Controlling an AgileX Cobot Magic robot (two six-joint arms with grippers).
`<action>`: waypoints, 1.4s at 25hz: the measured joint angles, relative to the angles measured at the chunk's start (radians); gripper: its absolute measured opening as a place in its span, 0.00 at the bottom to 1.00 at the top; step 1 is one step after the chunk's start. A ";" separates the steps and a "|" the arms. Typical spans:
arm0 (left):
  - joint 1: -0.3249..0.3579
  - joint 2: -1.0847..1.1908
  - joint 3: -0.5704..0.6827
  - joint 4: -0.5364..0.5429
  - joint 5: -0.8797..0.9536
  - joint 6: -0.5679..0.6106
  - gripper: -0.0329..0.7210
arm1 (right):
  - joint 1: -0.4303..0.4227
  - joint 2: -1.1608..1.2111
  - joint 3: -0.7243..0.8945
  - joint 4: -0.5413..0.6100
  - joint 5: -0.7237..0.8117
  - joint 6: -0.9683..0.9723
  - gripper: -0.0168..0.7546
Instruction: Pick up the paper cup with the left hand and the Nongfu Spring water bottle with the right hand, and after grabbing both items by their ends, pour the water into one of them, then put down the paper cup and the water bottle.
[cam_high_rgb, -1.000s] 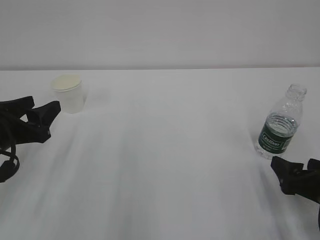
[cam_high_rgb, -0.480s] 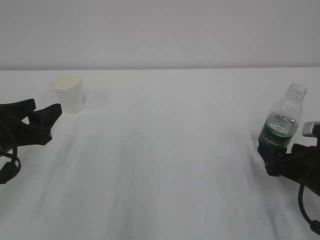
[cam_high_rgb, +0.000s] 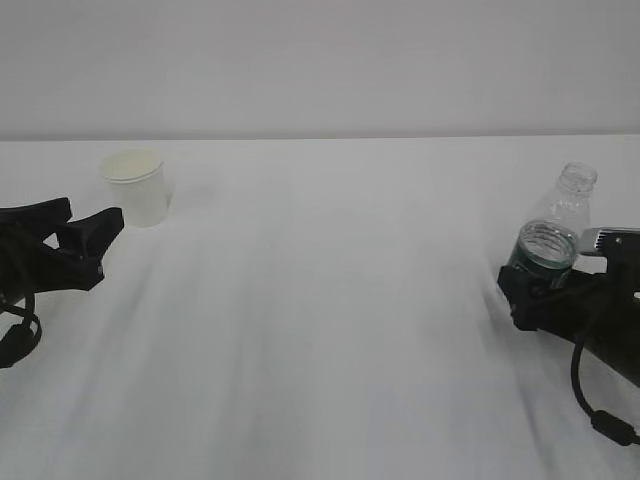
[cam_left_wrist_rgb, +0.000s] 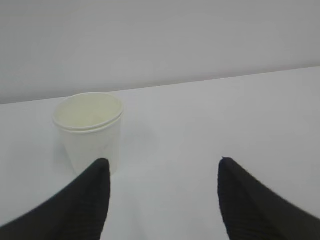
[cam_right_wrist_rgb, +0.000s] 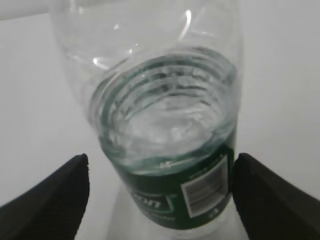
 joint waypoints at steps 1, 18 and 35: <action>0.000 0.000 0.000 0.000 0.000 0.000 0.69 | 0.000 0.004 -0.008 0.000 0.000 0.000 0.89; 0.000 0.010 0.000 0.000 -0.002 0.000 0.69 | 0.000 0.056 -0.096 0.006 0.000 0.000 0.89; 0.000 0.014 0.000 0.000 -0.002 0.000 0.69 | 0.000 0.068 -0.124 0.025 0.000 0.000 0.88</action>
